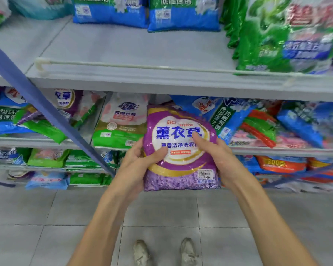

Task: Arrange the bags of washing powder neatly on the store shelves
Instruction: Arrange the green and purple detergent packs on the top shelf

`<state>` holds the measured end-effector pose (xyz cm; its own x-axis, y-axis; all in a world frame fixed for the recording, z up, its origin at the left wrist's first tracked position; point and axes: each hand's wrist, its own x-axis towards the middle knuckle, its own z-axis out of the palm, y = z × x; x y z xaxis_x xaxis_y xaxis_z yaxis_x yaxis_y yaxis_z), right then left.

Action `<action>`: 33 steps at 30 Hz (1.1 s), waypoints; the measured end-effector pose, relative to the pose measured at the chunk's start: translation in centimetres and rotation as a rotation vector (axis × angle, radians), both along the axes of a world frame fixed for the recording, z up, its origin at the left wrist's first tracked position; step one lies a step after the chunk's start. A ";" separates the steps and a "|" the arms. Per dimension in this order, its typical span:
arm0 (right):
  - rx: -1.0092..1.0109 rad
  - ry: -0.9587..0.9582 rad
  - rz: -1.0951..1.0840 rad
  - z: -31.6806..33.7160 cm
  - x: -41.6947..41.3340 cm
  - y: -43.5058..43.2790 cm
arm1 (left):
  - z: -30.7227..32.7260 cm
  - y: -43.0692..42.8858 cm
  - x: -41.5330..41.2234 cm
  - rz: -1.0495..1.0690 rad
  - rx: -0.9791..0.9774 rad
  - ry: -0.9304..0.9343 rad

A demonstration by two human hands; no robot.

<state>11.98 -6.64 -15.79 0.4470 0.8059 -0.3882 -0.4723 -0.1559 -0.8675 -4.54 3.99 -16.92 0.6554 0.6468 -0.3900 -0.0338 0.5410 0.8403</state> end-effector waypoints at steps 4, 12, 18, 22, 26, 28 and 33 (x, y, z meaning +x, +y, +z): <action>-0.075 -0.016 -0.149 2.1 -0.1 -4.0 | 2.6 -2.8 1.0 -0.123 0.077 -0.057; 0.036 -0.066 -0.325 6.9 2.9 -13.2 | 7.9 -9.0 7.3 -0.165 0.129 -0.091; 0.153 -0.107 -0.470 10.2 8.1 -18.5 | 10.7 -14.2 14.0 -0.122 0.147 -0.153; 0.221 -0.130 -0.531 11.7 12.0 -22.5 | 11.8 -18.1 17.6 -0.172 0.140 -0.207; 0.240 -0.157 -0.552 12.1 15.0 -25.6 | 12.3 -20.6 20.7 -0.185 0.139 -0.215; 0.253 -0.165 -0.565 12.3 16.6 -26.4 | 12.7 -21.2 22.2 -0.178 0.127 -0.209; 0.275 -0.224 -0.614 12.9 21.2 -26.9 | 13.7 -21.2 27.0 -0.207 0.174 -0.227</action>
<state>33.21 -33.49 -2.90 0.8973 0.4384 -0.0525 -0.2104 0.3200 -0.9238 22.50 -17.23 -3.18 0.8372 0.5347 -0.1152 -0.1347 0.4057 0.9040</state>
